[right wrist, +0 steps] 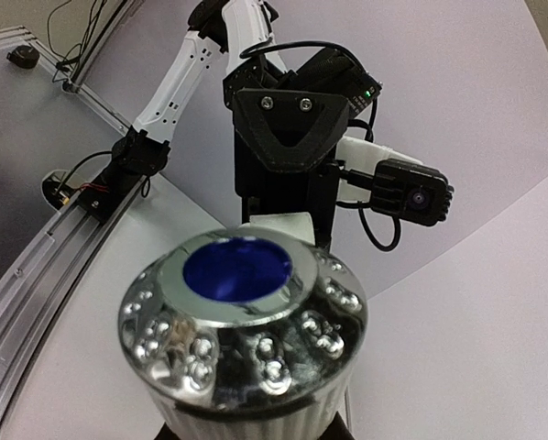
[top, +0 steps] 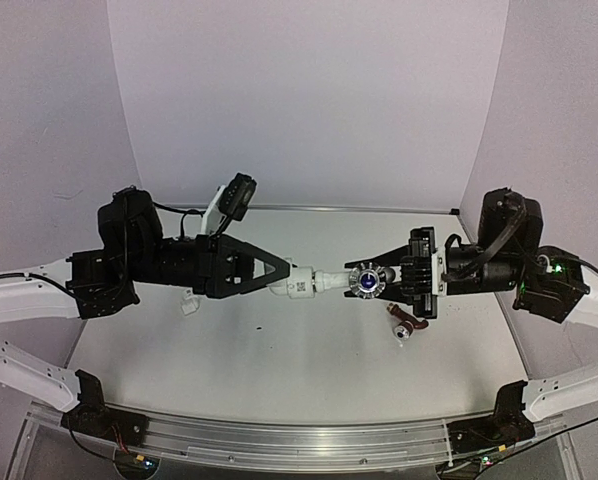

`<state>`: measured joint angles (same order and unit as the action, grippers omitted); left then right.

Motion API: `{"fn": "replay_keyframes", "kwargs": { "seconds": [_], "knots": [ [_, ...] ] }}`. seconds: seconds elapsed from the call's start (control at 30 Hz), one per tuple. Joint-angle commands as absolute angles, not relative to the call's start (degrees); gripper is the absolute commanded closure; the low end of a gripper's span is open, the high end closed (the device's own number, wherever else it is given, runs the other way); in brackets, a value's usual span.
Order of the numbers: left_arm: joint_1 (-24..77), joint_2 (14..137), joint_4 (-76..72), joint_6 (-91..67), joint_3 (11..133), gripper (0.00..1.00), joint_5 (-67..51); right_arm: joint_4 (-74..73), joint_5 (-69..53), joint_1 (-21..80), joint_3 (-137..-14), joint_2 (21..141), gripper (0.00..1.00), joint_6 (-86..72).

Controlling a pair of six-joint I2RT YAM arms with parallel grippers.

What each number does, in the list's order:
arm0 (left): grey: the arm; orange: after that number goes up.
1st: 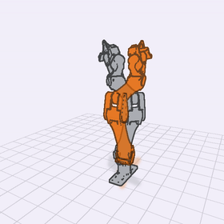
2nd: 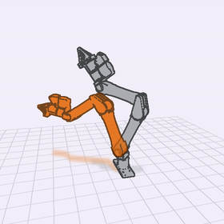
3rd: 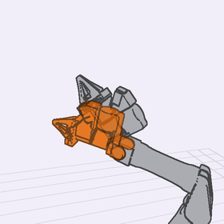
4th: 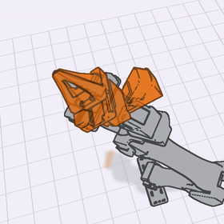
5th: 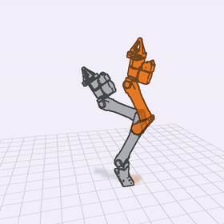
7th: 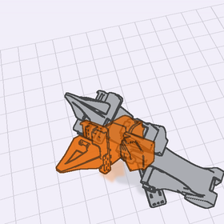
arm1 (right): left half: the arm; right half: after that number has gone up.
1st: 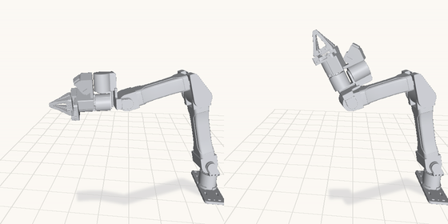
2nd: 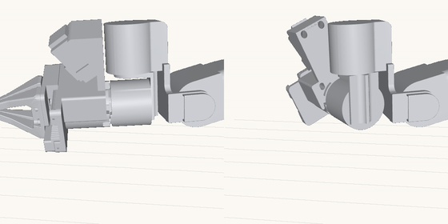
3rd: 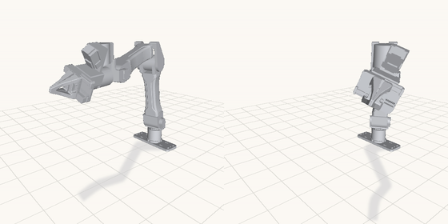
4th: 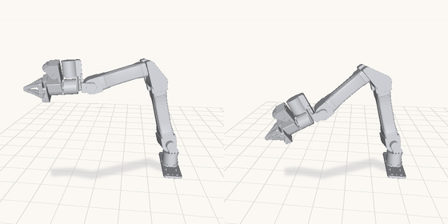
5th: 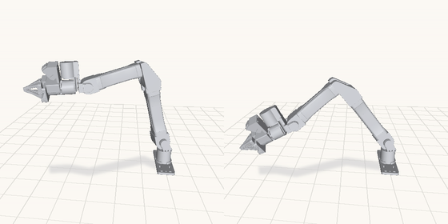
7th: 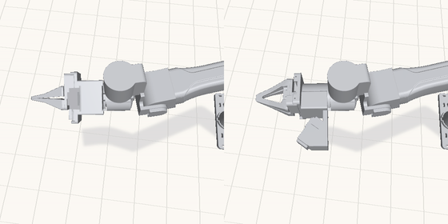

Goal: Install the water faucets

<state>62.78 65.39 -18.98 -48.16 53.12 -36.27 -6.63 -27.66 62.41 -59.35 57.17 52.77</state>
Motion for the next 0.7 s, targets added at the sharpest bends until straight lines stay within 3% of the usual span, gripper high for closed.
{"fn": "replay_keyframes", "kwargs": {
  "seconds": [0.0,0.4,0.67],
  "knots": [
    [62.75,63.32,-18.71,-45.95,55.90,0.29,-36.18,-4.72,-27.71,62.54,-61.85,56.51,1.00,48.84],
    [62.84,62.70,-18.86,-44.90,56.95,0.28,-39.42,-6.86,-26.83,62.64,-62.14,57.30,1.00,45.34],
    [62.84,62.29,-13.30,-42.04,59.38,0.21,-38.07,-9.13,-28.84,62.64,-62.41,57.33,1.00,46.79]
  ]
}}
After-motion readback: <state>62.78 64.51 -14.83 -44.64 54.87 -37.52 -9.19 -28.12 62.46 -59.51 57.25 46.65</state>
